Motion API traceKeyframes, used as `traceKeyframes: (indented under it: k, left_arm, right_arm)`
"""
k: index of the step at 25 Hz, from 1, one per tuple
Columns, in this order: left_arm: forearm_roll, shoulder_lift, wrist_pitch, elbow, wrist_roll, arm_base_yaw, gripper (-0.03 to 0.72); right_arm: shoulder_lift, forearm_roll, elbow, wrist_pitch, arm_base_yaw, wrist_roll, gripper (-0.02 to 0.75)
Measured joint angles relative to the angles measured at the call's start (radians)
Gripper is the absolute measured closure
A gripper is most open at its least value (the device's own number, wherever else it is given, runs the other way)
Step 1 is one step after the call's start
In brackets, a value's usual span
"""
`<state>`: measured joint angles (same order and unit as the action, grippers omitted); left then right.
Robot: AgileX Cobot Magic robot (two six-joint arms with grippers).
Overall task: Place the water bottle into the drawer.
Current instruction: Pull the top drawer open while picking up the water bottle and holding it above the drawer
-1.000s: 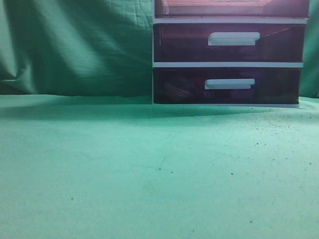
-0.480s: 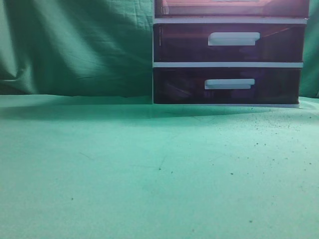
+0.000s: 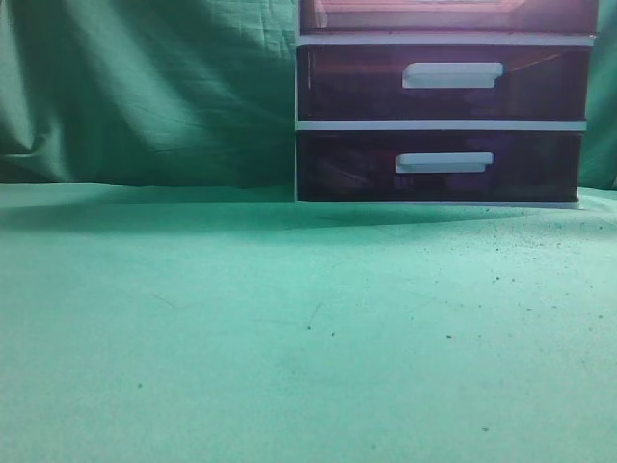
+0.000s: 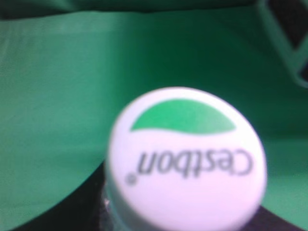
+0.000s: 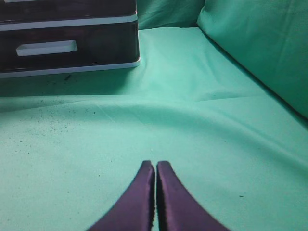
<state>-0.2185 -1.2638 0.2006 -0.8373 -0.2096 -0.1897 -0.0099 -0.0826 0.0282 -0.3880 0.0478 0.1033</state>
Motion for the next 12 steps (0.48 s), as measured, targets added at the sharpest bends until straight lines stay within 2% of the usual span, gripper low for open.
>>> traceKeyframes:
  k: [4, 7, 10, 12]
  left_arm:
    - [0.0, 0.09, 0.235, -0.119, 0.019, -0.162, 0.397]
    - [0.01, 0.15, 0.332, -0.168, 0.049, -0.261, 0.397]
    - [0.03, 0.21, 0.376, -0.18, 0.06, -0.337, 0.397]
    - [0.032, 0.24, 0.39, -0.182, 0.062, -0.375, 0.397]
  right_arm:
    - [0.0, 0.002, 0.0, 0.009, 0.0, 0.0, 0.738]
    - [0.0, 0.1, 0.0, 0.101, 0.0, 0.018, 0.738]
    - [0.0, 0.204, 0.001, 0.319, 0.0, 0.031, 0.738]
    - [0.0, 0.227, 0.001, 0.475, 0.0, 0.033, 0.738]
